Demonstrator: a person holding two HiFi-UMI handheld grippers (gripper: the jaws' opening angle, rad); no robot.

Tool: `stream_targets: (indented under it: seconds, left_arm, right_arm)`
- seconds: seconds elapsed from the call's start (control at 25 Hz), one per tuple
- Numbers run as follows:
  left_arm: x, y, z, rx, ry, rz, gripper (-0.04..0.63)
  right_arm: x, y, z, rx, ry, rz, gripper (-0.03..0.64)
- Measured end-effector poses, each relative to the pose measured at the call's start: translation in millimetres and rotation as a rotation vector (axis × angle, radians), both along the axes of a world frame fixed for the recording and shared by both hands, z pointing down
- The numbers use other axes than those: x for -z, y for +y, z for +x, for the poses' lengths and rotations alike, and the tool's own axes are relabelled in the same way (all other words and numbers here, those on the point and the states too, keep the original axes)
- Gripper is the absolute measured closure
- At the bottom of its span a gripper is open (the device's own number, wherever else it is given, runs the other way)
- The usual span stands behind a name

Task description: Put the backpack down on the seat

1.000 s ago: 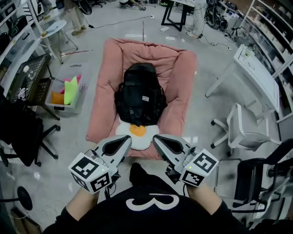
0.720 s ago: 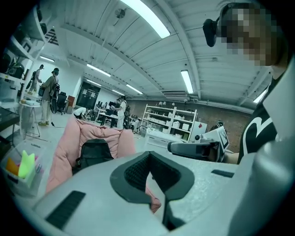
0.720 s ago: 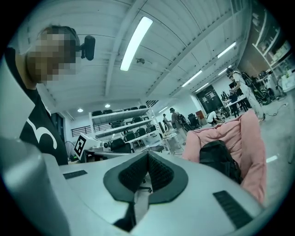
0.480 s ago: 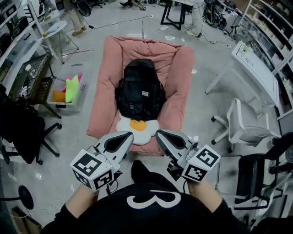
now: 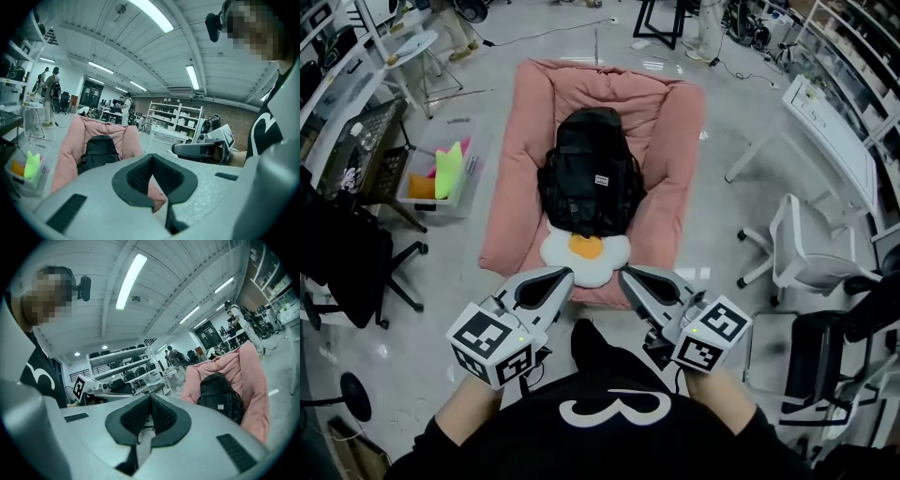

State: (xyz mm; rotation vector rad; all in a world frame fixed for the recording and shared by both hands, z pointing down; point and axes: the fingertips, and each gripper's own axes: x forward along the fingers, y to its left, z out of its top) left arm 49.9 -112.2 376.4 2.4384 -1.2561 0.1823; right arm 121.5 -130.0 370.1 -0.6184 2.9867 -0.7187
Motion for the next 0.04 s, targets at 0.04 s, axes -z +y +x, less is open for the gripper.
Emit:
stream_targets:
  seconds: [0.04]
  left_arm:
    - [-2.1,-1.4,0.1,0.0,-0.001,-0.003,0.589]
  right_arm:
    - [-2.4,-1.1,-0.4,0.001,0.002,-0.004,0.613]
